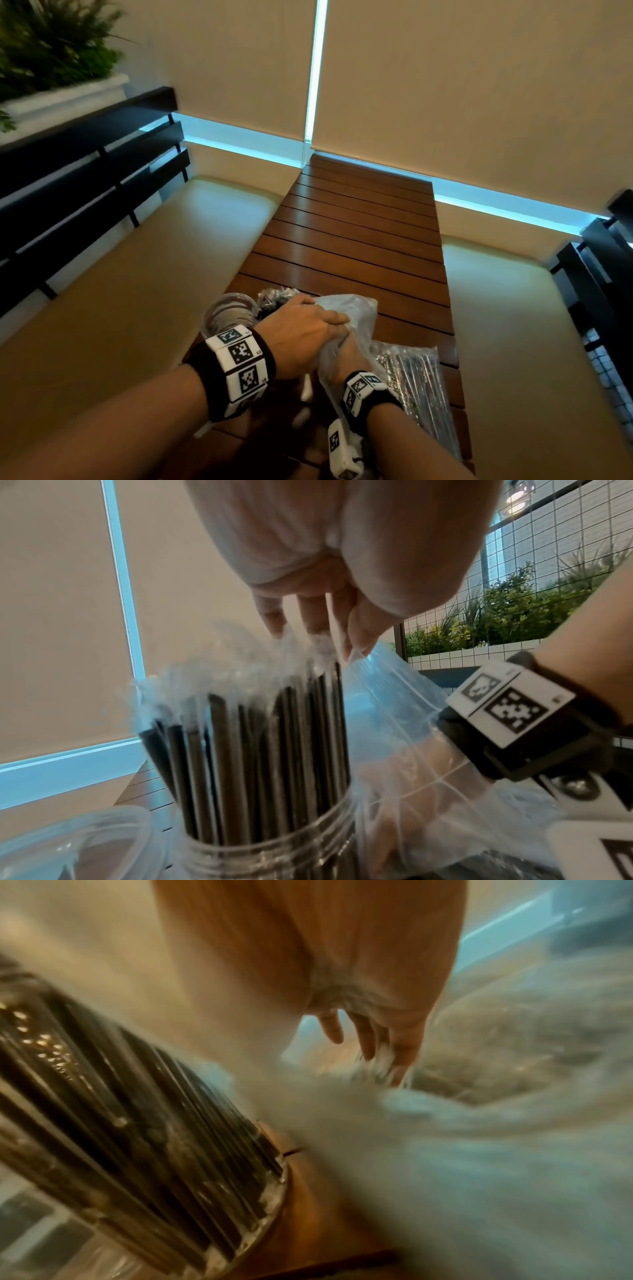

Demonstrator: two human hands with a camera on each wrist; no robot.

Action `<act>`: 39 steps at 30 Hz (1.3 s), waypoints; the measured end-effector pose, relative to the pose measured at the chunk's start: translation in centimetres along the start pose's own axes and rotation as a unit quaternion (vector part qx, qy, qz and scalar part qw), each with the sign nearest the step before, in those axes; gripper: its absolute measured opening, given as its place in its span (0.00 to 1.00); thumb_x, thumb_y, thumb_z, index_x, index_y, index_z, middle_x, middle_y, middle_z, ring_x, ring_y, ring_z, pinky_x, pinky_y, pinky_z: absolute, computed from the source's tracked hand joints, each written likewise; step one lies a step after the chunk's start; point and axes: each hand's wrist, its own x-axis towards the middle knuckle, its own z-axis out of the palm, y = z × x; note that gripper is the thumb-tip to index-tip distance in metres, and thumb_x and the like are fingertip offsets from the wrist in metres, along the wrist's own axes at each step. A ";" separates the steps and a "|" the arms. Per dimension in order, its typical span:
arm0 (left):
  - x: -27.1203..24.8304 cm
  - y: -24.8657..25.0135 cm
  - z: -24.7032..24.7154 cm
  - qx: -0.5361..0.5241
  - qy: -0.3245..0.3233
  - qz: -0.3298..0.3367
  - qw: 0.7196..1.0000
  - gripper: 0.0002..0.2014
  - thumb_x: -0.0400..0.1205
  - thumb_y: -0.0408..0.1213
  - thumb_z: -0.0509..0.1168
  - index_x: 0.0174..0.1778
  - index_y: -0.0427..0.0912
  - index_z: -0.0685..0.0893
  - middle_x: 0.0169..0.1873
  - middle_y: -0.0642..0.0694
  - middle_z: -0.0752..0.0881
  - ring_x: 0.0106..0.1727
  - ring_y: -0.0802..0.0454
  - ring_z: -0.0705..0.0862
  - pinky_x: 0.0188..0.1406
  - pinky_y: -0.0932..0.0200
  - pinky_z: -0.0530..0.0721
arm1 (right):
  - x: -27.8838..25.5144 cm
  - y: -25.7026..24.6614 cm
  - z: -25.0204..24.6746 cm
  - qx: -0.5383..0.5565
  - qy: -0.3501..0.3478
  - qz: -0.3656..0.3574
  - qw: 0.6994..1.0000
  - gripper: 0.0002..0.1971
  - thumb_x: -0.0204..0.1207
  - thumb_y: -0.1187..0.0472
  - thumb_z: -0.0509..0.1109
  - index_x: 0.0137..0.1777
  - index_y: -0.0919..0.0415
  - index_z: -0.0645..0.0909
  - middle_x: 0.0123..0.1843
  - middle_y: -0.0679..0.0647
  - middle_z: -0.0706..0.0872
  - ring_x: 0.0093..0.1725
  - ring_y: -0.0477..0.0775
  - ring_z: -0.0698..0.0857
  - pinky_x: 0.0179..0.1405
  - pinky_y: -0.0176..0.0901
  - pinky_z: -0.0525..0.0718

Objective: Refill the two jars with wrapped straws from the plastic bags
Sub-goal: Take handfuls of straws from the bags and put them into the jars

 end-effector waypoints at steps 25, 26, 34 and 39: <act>0.9 -1.5 0.7 0.075 -0.011 -0.030 0.997 0.31 0.83 0.42 0.62 0.84 0.50 0.62 0.84 0.54 0.61 0.85 0.51 0.56 0.81 0.35 0.51 | -1.1 -1.6 -4.0 -0.140 0.040 0.048 0.988 0.10 0.85 0.59 0.60 0.60 0.59 0.80 0.57 0.56 0.87 0.56 0.55 0.86 0.52 0.43 0.82; 1.1 -1.5 1.0 0.076 -0.012 -0.033 0.996 0.32 0.83 0.44 0.62 0.84 0.50 0.62 0.84 0.53 0.61 0.85 0.50 0.56 0.81 0.35 0.53 | -1.4 -1.7 -4.8 -0.158 0.043 0.044 0.986 0.11 0.85 0.59 0.59 0.60 0.60 0.80 0.58 0.56 0.87 0.57 0.55 0.86 0.51 0.43 0.81; 2.1 -1.1 1.1 0.048 -0.034 -0.075 0.995 0.30 0.86 0.51 0.57 0.84 0.50 0.61 0.85 0.51 0.60 0.86 0.49 0.54 0.81 0.33 0.48 | -7.3 -4.3 -12.1 -0.224 -0.009 0.001 0.975 0.11 0.81 0.57 0.63 0.61 0.57 0.79 0.57 0.57 0.85 0.54 0.59 0.86 0.50 0.49 0.84; 2.6 -1.5 0.7 -0.008 -0.039 -0.115 0.993 0.28 0.86 0.51 0.55 0.83 0.50 0.63 0.84 0.54 0.62 0.85 0.52 0.56 0.81 0.32 0.48 | -12.3 -4.7 -17.1 -0.287 -0.018 -0.017 0.958 0.11 0.84 0.56 0.59 0.61 0.58 0.76 0.55 0.57 0.83 0.52 0.57 0.84 0.53 0.51 0.85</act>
